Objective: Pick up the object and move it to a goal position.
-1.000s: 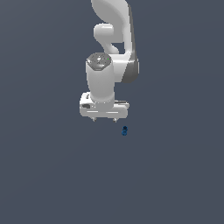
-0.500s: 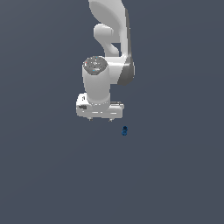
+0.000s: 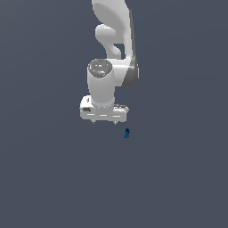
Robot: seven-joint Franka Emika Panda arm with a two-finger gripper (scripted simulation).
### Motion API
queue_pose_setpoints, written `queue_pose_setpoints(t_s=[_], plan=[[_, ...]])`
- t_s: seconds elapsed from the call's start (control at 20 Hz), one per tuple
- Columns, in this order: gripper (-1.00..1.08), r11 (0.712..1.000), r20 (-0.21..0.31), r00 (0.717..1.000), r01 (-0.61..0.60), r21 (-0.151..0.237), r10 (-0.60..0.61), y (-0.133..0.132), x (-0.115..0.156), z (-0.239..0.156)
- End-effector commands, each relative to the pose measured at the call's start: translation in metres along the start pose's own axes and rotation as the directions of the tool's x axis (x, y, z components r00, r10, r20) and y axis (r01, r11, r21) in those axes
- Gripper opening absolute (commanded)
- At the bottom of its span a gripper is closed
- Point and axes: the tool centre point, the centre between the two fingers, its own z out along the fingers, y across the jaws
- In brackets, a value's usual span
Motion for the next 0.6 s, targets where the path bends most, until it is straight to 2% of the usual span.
queue_pose_setpoints(t_s=[0.0,0.55], plan=[[1.00,1.000,-0.001,1.000,-0.018,0.001,0.018,-0.007,0.000,0.003],[1.00,0.986,-0.008,0.986,-0.168,0.014,0.168,-0.062,-0.001,0.026]])
